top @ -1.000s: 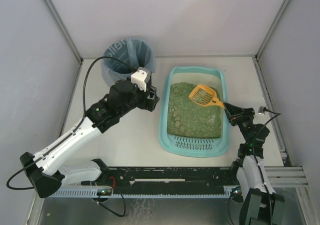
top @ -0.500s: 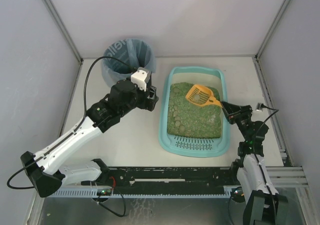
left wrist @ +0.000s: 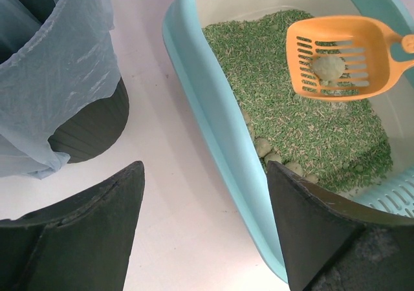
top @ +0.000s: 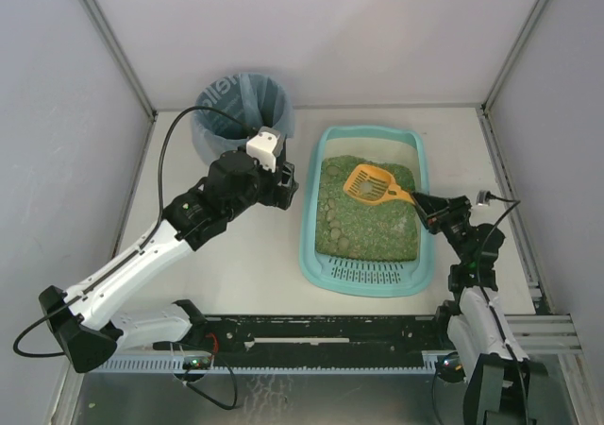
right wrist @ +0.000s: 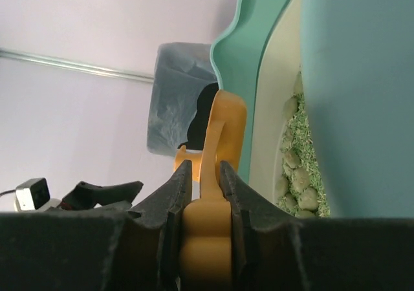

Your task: Clean the litter box

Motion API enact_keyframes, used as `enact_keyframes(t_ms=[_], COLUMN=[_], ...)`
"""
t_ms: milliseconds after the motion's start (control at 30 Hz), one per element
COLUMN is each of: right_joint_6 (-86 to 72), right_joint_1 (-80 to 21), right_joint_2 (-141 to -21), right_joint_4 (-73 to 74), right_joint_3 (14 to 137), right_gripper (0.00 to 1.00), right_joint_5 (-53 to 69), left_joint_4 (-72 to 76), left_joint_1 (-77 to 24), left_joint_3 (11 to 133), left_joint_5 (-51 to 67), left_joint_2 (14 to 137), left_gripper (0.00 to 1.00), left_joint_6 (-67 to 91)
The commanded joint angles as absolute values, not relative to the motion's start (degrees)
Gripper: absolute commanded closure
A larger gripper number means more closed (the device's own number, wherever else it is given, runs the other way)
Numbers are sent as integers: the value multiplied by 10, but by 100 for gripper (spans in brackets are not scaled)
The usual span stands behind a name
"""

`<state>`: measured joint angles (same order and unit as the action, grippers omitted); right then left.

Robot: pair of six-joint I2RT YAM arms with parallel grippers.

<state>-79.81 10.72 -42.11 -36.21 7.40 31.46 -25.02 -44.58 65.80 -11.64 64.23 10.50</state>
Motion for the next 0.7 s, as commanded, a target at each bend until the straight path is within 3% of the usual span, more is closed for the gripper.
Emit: enact_keyframes(t_ms=[0, 167, 300, 667], right_joint_6=[-803, -783, -806, -781], right_joint_1=[146, 99, 143, 96], right_joint_2=[-405, -407, -391, -385], right_joint_4=[-361, -361, -338, -306], right_joint_3=[92, 118, 89, 140], right_gripper=[100, 100, 100, 100], right_joint_5=[320, 333, 314, 297], left_joint_4=[-241, -241, -242, -242], left_joint_1=[-443, -442, -442, -419], left_joint_3=[700, 701, 702, 703], left_joint_5=[-120, -120, -124, -121], left_joint_2=[635, 635, 635, 636], left_gripper=[20, 20, 20, 20], left_joint_6=[110, 110, 110, 117])
